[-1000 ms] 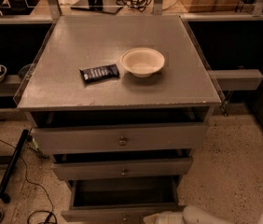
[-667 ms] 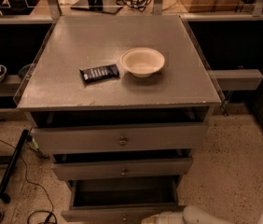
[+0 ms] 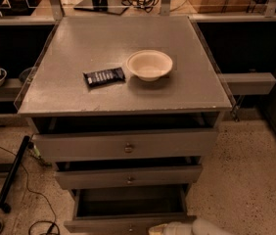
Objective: Close bottom drawer
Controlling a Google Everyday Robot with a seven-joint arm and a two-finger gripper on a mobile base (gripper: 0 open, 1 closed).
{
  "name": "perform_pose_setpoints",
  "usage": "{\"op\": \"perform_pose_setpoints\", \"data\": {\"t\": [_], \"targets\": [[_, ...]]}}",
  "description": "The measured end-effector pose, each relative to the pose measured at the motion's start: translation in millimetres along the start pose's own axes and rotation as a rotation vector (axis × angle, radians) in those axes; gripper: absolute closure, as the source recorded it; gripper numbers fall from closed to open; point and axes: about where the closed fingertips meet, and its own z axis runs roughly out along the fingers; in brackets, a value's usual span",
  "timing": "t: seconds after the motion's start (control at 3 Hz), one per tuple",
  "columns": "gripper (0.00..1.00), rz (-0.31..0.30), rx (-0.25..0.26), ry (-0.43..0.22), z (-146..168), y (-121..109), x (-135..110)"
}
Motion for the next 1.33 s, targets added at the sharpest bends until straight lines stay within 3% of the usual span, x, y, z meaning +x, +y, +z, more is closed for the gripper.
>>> {"op": "perform_pose_setpoints", "data": {"t": [0.33,0.67,1.33], "targets": [[1.00,0.013,0.078,-0.058,-0.5,-8.4,-13.3],[1.00,0.013,0.122,-0.096,-2.0,-14.7,-23.0],[1.00,0.007,0.113,-0.100,3.4,-9.6,-21.4]]}}
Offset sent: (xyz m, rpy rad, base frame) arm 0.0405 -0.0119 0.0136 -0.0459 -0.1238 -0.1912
